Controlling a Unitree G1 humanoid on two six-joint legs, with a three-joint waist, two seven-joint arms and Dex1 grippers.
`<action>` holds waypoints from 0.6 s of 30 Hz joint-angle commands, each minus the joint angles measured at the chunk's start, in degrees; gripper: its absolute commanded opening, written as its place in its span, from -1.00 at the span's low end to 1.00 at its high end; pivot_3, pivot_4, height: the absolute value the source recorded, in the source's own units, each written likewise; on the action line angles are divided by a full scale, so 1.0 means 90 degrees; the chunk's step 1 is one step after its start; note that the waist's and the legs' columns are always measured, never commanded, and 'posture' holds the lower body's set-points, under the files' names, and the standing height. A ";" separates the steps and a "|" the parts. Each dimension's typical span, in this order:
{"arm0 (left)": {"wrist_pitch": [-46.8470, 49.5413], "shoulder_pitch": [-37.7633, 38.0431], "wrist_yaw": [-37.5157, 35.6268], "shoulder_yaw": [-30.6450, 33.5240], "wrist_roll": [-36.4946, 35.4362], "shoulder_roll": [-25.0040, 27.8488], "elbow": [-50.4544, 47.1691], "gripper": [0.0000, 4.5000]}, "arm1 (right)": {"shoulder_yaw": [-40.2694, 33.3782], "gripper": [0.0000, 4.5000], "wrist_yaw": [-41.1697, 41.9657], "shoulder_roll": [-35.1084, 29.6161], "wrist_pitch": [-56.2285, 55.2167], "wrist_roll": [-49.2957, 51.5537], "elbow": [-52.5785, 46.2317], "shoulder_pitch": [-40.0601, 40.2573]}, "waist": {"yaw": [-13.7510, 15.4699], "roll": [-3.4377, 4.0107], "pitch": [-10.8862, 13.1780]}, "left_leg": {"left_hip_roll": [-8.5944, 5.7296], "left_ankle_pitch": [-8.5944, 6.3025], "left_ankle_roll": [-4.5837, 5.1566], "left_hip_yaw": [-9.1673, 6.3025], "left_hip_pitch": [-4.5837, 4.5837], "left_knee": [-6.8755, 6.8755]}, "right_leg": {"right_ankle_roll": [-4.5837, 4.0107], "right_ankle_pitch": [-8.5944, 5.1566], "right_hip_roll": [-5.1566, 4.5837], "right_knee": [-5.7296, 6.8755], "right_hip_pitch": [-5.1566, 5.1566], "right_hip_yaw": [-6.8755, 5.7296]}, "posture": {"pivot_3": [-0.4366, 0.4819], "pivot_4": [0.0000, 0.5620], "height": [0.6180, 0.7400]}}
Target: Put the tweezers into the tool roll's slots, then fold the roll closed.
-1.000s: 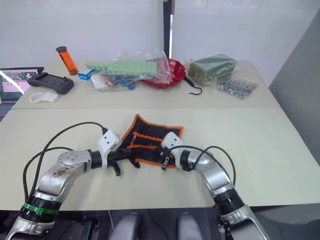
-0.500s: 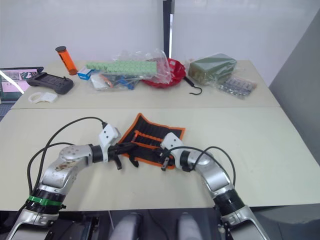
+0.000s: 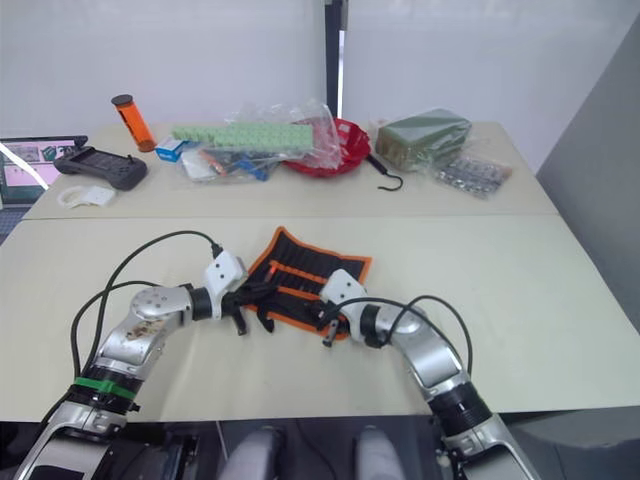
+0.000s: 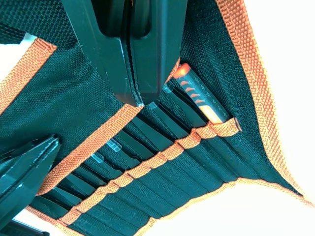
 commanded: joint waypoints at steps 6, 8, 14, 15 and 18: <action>0.0617 -0.0018 -0.0185 0.0825 -0.0653 0.0455 -0.1071 -1.00 | -0.0565 -0.98 -0.0059 -0.0093 0.0269 0.0385 -0.0508 0.0219 | -0.0019 -0.0009 0.0010 | 0.0002 0.0000 0.0000 0.0000 -0.0016 -0.0002 | 0.0001 0.0000 0.0001 0.0001 -0.0015 -0.0001 | -0.05 -0.47 1.00; 0.0954 0.0027 -0.0186 0.1135 -0.0999 0.0599 -0.1539 -1.00 | -0.0868 -0.98 -0.0076 -0.0090 0.0565 0.0765 -0.1035 0.0286 | -0.0013 -0.0008 0.0019 | 0.0001 0.0000 0.0000 -0.0002 -0.0040 -0.0006 | -0.0008 0.0005 0.0000 -0.0001 -0.0036 0.0000 | -0.05 -0.47 1.00; 0.1304 0.0348 -0.0486 0.2158 -0.1796 0.1140 -0.1976 -1.00 | -0.2052 -0.98 -0.0182 -0.0406 0.1918 0.1991 -0.2161 0.0551 | -0.0030 -0.0009 0.0021 | -0.0005 0.0002 -0.0003 -0.0003 -0.0130 -0.0012 | -0.0043 0.0026 -0.0008 0.0007 -0.0132 0.0001 | -0.05 -0.47 1.00; 0.1266 0.0467 -0.0559 0.2297 -0.1820 0.1257 -0.1933 -1.00 | -0.2361 -0.98 -0.0253 -0.0457 0.2224 0.2277 -0.2253 0.0616 | -0.0034 -0.0009 0.0022 | -0.0004 0.0002 -0.0003 -0.0003 -0.0126 -0.0018 | -0.0043 0.0026 -0.0007 0.0005 -0.0132 0.0001 | -0.05 -0.47 1.00; 0.1239 0.0723 -0.0747 0.2514 -0.1972 0.1432 -0.1889 -1.00 | -0.2859 -0.87 -0.0426 -0.0514 0.2860 0.2871 -0.2428 0.0741 | -0.0045 -0.0009 0.0025 | -0.0002 0.0002 -0.0003 -0.0002 -0.0120 -0.0030 | -0.0044 0.0026 -0.0005 0.0003 -0.0131 0.0001 | -0.05 -0.47 1.00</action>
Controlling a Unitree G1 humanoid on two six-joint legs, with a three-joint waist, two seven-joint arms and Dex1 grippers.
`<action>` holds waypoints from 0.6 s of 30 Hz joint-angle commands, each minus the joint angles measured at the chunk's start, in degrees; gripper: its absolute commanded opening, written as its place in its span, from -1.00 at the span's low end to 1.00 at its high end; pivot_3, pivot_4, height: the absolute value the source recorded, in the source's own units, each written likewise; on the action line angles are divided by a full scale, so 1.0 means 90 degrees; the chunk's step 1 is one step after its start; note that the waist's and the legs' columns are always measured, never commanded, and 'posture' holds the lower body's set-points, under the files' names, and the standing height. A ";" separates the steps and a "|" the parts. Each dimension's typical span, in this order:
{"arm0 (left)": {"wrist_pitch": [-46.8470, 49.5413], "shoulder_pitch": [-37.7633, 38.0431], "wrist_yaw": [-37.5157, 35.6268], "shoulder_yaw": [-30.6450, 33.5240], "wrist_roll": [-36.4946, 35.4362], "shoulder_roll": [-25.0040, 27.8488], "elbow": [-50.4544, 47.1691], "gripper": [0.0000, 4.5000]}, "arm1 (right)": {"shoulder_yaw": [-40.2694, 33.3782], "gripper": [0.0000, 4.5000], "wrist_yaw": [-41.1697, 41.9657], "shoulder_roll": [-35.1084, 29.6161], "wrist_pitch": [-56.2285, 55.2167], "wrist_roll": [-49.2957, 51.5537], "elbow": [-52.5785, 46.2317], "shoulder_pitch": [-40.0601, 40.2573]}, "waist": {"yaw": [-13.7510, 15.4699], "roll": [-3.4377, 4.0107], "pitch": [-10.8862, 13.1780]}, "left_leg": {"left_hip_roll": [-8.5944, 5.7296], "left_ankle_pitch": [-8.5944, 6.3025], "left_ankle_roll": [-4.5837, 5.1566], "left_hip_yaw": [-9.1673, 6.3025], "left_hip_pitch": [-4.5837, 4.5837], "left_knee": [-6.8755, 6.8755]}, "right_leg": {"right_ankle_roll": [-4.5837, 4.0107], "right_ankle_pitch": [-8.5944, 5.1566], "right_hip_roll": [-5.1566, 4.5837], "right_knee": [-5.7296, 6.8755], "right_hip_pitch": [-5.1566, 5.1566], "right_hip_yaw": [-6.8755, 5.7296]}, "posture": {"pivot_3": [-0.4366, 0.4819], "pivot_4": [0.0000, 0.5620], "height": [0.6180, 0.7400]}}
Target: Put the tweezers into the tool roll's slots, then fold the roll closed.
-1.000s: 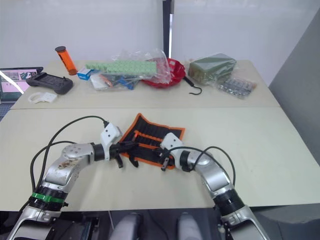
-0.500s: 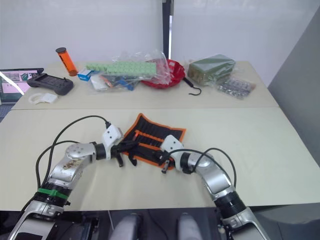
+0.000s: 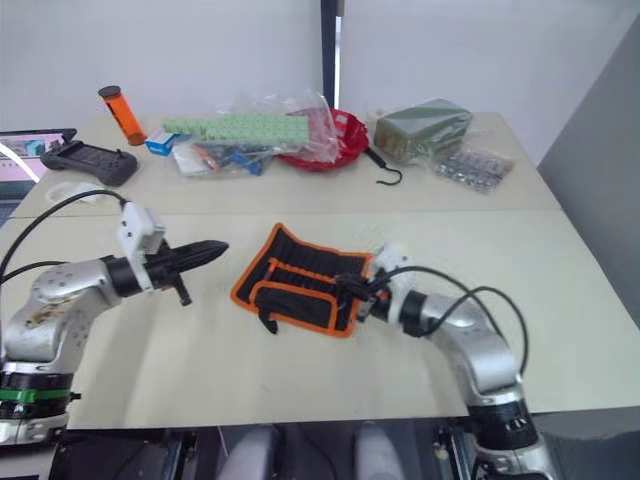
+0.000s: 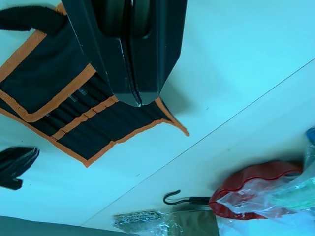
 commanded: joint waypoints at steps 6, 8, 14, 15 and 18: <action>-0.0428 0.0834 -0.0907 0.0508 -0.0188 0.0644 -0.0119 -0.17 | -0.1074 0.00 -0.0415 -0.0351 0.2378 0.1922 -0.0579 0.0208 | -0.0002 0.0000 0.0006 | 0.0004 0.0000 0.0000 0.0004 0.0000 -0.0001 | -0.0007 -0.0004 0.0002 -0.0004 0.0000 0.0001 | -0.05 -0.47 1.00; -0.0495 0.0942 -0.0977 0.0536 -0.0204 0.0699 -0.0155 0.09 | -0.1161 0.28 -0.0570 -0.0363 0.2682 0.2127 -0.0572 0.0174 | -0.0002 0.0001 0.0007 | 0.0004 0.0000 0.0000 0.0005 0.0001 -0.0001 | -0.0009 -0.0005 0.0002 -0.0004 0.0000 0.0001 | -0.05 -0.47 1.00; -0.0654 0.1607 -0.1107 0.0778 -0.0214 0.0889 -0.0622 0.97 | -0.1371 0.89 -0.1338 0.0179 0.3401 0.2492 0.0350 -0.0526 | -0.0023 -0.0002 0.0010 | 0.0005 0.0000 0.0000 0.0010 0.0000 0.0000 | -0.0010 -0.0005 0.0002 -0.0004 -0.0001 0.0004 | -0.05 -0.47 1.00; -0.0663 0.1720 -0.1086 0.0816 -0.0208 0.0900 -0.0715 0.97 | -0.1327 0.89 -0.1392 0.0228 0.3415 0.2452 0.0505 -0.0621 | -0.0034 -0.0002 0.0010 | 0.0009 0.0000 0.0000 0.0011 0.0002 -0.0001 | -0.0010 -0.0005 0.0004 -0.0005 -0.0001 0.0004 | -0.05 -0.47 1.00; -0.0681 0.1880 -0.0960 0.0866 -0.0170 0.0862 -0.0875 0.97 | -0.1220 0.89 -0.1451 0.0254 0.3424 0.2337 0.0806 -0.0778 | 0.0009 0.0001 0.0012 | 0.0009 0.0000 0.0000 0.0011 0.0001 -0.0013 | -0.0014 -0.0007 0.0005 -0.0004 -0.0006 0.0003 | -0.05 -0.47 1.00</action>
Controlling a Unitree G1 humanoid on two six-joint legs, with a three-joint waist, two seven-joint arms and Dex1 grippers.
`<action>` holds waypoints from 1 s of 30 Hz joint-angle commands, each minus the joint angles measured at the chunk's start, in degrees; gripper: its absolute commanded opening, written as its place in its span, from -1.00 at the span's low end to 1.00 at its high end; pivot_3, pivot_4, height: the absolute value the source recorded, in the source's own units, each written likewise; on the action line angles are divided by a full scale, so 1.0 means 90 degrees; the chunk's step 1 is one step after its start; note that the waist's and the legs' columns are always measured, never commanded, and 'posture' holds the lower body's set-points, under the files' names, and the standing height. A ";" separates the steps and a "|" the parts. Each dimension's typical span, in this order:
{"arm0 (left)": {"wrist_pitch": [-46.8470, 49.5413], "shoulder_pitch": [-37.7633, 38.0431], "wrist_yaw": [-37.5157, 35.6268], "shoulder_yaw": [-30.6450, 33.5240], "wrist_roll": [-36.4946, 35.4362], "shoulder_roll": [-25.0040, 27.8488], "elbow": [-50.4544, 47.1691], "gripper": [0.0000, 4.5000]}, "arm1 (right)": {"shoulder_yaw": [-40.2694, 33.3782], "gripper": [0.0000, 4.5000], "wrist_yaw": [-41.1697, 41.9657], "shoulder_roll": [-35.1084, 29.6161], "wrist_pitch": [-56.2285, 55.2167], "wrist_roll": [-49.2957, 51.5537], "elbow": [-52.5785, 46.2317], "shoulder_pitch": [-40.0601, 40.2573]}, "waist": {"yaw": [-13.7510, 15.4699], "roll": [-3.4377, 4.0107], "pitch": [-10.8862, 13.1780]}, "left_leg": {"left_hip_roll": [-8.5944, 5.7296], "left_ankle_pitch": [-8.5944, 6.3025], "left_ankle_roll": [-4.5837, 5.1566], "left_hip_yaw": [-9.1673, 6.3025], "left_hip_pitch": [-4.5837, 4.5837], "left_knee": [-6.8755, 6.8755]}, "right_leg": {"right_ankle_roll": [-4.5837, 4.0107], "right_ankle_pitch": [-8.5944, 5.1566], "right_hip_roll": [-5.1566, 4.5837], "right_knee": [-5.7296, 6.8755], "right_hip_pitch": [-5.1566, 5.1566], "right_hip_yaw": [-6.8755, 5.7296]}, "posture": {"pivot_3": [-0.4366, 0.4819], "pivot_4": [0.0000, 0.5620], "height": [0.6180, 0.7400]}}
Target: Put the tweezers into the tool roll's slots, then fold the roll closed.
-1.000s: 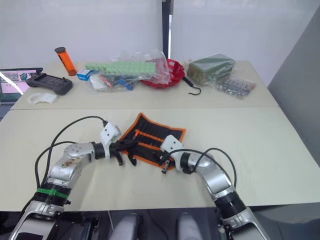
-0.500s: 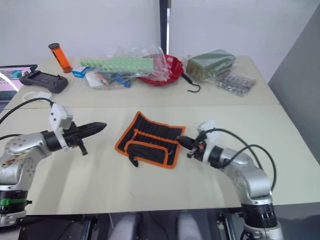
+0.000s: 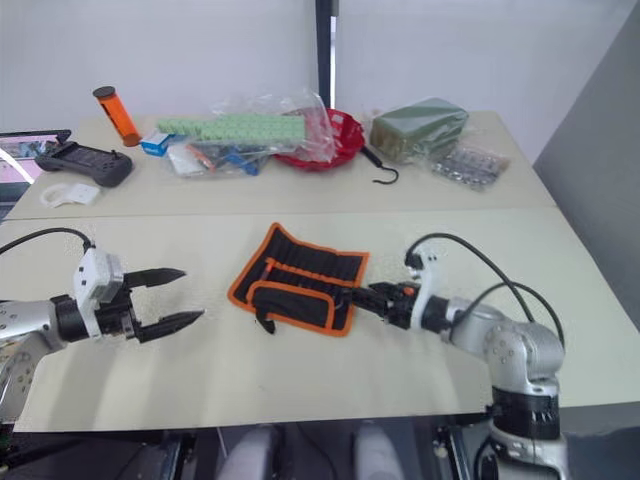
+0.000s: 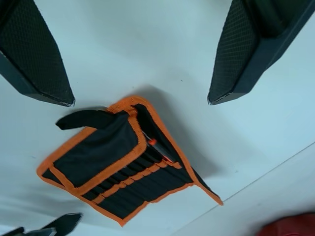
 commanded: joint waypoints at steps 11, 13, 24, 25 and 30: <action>-0.0167 0.0316 0.0302 0.0257 0.0020 0.0024 -0.0456 0.99 | -0.0159 0.51 -0.0304 0.0574 0.0368 0.0370 0.0707 -0.0395 | -0.0023 0.0002 0.0003 | 0.0003 0.0000 0.0000 0.0000 0.0004 0.0000 | 0.0000 0.0000 0.0005 0.0004 0.0001 0.0001 | -0.05 -0.47 1.00; -0.0177 0.0281 0.0319 0.0225 0.0026 0.0018 -0.0433 0.99 | -0.0281 0.21 -0.0394 0.0699 0.0423 0.0463 0.0755 -0.0413 | -0.0018 0.0003 0.0003 | 0.0003 0.0000 0.0000 0.0000 0.0004 -0.0002 | 0.0000 0.0000 0.0005 0.0005 -0.0001 0.0001 | -0.05 -0.47 1.00; -0.0243 0.0112 0.0218 -0.0082 0.0098 -0.0004 -0.0093 0.99 | -0.0580 -0.99 -0.0501 0.0741 0.0536 0.0727 0.0683 -0.0208 | -0.0002 0.0003 0.0003 | 0.0001 0.0000 0.0000 0.0000 0.0005 0.0002 | -0.0001 0.0000 0.0003 0.0006 0.0003 0.0001 | -0.05 -0.47 1.00; -0.0256 0.0088 0.0203 -0.0103 0.0106 -0.0002 -0.0058 0.99 | -0.0620 -0.99 -0.0474 0.0701 0.0611 0.0811 0.0616 -0.0161 | 0.0001 0.0002 0.0003 | 0.0001 0.0000 0.0000 0.0000 0.0006 0.0002 | -0.0001 0.0000 0.0003 0.0006 0.0003 0.0001 | -0.05 -0.47 1.00; -0.0272 -0.0011 0.0132 -0.0217 0.0140 -0.0015 0.0052 0.99 | -0.0632 -0.99 -0.0128 0.0002 0.0921 0.1035 0.0420 0.0026 | 0.0020 0.0003 0.0003 | -0.0002 0.0000 0.0000 0.0001 -0.0001 0.0002 | 0.0000 0.0000 0.0001 0.0001 0.0002 0.0001 | -0.05 -0.47 1.00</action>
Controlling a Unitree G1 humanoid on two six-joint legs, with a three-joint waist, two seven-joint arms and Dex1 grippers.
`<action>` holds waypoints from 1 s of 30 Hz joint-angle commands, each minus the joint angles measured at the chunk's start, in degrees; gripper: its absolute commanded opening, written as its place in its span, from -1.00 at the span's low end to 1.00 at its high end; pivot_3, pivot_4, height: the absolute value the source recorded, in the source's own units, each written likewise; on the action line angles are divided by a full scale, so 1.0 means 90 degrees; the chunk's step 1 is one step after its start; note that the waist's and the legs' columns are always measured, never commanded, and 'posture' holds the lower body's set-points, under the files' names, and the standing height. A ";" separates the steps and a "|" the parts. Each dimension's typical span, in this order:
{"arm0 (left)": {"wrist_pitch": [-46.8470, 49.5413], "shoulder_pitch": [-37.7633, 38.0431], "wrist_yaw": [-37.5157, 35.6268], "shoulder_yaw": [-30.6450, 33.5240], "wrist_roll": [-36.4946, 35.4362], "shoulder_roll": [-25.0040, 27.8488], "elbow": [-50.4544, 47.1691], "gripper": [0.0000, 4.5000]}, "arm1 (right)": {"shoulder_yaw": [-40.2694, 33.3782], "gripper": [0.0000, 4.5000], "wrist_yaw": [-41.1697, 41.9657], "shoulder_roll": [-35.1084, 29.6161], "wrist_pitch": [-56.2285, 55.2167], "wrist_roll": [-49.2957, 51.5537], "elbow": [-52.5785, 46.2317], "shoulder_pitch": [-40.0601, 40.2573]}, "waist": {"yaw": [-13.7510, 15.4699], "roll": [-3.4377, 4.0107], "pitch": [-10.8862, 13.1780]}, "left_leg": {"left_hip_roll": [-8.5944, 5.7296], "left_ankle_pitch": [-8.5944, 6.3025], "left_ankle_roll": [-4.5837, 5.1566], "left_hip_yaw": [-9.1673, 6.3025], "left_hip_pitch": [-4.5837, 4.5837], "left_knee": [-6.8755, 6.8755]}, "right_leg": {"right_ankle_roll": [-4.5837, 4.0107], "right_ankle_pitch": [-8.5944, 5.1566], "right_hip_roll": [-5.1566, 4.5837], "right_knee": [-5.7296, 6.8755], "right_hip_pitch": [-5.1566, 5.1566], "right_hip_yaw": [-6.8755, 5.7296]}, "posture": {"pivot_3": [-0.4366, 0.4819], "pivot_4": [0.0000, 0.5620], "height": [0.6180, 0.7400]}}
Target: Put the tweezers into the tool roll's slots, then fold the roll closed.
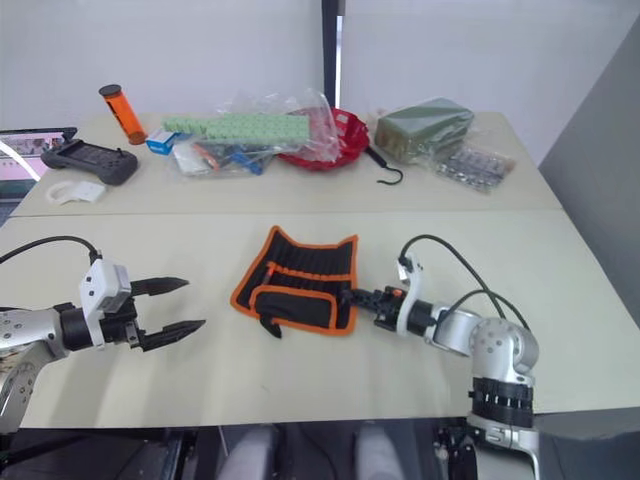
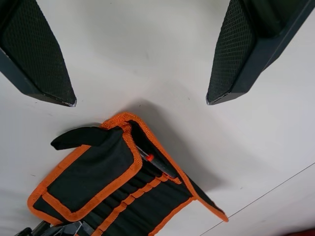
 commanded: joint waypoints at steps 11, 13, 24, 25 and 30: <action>-0.0229 -0.0138 -0.0022 -0.0252 0.0080 -0.0122 -0.0010 0.99 | 0.0571 -0.99 0.0426 -0.1697 0.0331 -0.0237 -0.0188 -0.0926 | -0.0060 0.0002 0.0002 | 0.0004 0.0000 0.0000 0.0003 0.0004 0.0001 | -0.0001 0.0000 0.0005 0.0005 -0.0002 0.0002 | -0.05 -0.47 1.00; -0.0245 -0.0130 -0.0012 -0.0274 0.0092 -0.0142 -0.0034 0.99 | 0.0794 -0.99 0.0250 -0.1671 0.0546 -0.0332 -0.0311 -0.1081 | -0.0042 0.0002 0.0002 | 0.0004 0.0000 0.0000 0.0002 0.0002 -0.0001 | 0.0000 0.0000 0.0005 0.0005 -0.0004 0.0002 | -0.05 -0.47 1.00; -0.0255 0.0009 0.0101 -0.0289 0.0103 -0.0250 -0.0243 0.99 | 0.0861 -0.99 -0.0485 -0.1200 0.1739 0.0210 0.1079 -0.2424 | -0.0026 0.0002 0.0002 | 0.0001 0.0000 0.0001 0.0003 -0.0001 0.0001 | -0.0001 0.0001 0.0001 0.0004 -0.0005 0.0002 | -0.05 -0.47 1.00; -0.0267 0.0014 0.0105 -0.0296 0.0109 -0.0253 -0.0244 0.99 | 0.0898 -0.99 -0.0573 -0.1191 0.1739 0.0285 0.1144 -0.2481 | -0.0028 0.0002 0.0002 | 0.0001 0.0000 0.0001 0.0002 -0.0003 0.0001 | -0.0001 0.0001 0.0001 0.0004 -0.0005 0.0001 | -0.05 -0.47 1.00; -0.0288 -0.0044 0.0129 -0.0367 0.0141 -0.0293 -0.0230 0.99 | 0.0963 -0.99 -0.1229 -0.0992 0.1739 0.0722 0.1614 -0.2718 | -0.0047 0.0003 0.0002 | 0.0002 0.0000 0.0001 0.0003 0.0000 0.0002 | -0.0001 0.0001 0.0002 0.0006 -0.0006 0.0002 | -0.05 -0.47 1.00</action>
